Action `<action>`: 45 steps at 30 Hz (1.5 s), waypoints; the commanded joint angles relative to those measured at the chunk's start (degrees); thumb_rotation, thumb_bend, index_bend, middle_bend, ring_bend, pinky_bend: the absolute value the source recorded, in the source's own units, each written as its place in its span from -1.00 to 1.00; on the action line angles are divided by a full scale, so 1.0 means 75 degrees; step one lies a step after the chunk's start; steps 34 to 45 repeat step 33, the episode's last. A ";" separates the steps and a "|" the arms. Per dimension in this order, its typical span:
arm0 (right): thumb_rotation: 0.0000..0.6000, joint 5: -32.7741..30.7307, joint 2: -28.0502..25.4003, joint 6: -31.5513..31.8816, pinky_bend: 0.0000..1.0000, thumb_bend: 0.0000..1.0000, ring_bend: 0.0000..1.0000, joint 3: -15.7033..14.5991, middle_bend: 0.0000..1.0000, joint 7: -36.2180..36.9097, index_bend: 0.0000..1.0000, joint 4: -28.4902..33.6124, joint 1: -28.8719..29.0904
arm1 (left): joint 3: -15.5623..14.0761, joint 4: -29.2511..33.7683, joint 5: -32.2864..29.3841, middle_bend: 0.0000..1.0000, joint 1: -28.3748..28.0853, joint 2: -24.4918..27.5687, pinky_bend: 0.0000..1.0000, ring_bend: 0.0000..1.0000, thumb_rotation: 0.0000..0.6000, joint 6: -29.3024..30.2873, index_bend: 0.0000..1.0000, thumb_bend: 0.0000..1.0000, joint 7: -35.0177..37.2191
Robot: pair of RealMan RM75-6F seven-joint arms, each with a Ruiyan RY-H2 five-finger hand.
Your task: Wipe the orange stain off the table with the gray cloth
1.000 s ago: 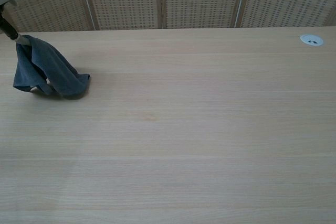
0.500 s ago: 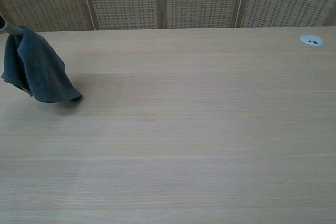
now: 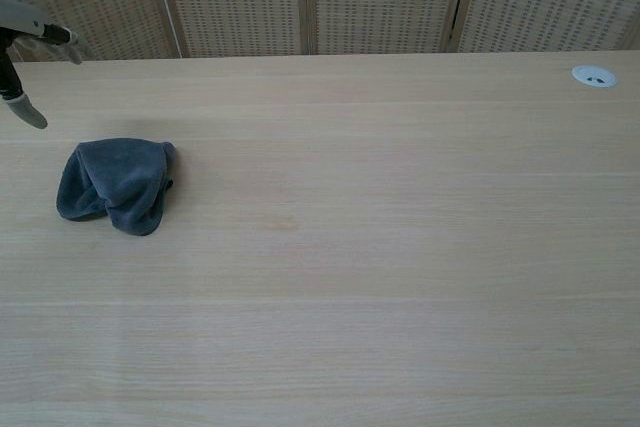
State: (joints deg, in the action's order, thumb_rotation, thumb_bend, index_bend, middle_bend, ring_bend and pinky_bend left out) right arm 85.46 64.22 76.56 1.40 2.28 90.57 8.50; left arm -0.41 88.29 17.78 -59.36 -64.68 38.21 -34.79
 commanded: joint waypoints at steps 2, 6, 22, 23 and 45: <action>1.00 -0.0004 -0.0011 0.0014 -1.00 -1.00 -1.00 0.0007 -1.00 0.0027 -1.00 0.0005 -0.0005 | -0.0122 0.0490 0.1280 -1.00 0.0205 0.0157 -1.00 -1.00 1.00 0.1388 -1.00 -1.00 0.0430; 1.00 -0.0008 -0.0036 0.0046 -1.00 -1.00 -1.00 0.0024 -1.00 0.0087 -1.00 0.0007 -0.0012 | -0.0085 0.0235 0.3226 -1.00 0.1256 -0.0176 -1.00 -1.00 1.00 0.2709 -1.00 -1.00 0.1544; 1.00 -0.0235 -0.0021 0.0107 -1.00 -1.00 -1.00 0.0144 -1.00 -0.0070 -1.00 -0.0099 -0.0042 | -0.0288 -0.1717 0.6760 -1.00 0.4088 -0.1623 -1.00 -1.00 1.00 0.6275 -1.00 -1.00 0.4537; 1.00 -0.0250 -0.0007 0.0154 -1.00 -1.00 -1.00 0.0161 -1.00 -0.0163 -1.00 -0.0118 -0.0056 | -0.0377 -0.1788 0.6869 -1.00 0.4268 -0.1655 -1.00 -1.00 1.00 0.6385 -1.00 -1.00 0.4614; 1.00 -0.0372 0.0377 0.0875 -1.00 -1.00 -1.00 0.0424 -1.00 -0.0810 -1.00 -0.0266 -0.0261 | -0.0560 -0.2163 0.7433 -1.00 0.5504 -0.1937 -1.00 -1.00 1.00 0.6885 -1.00 -1.00 0.5376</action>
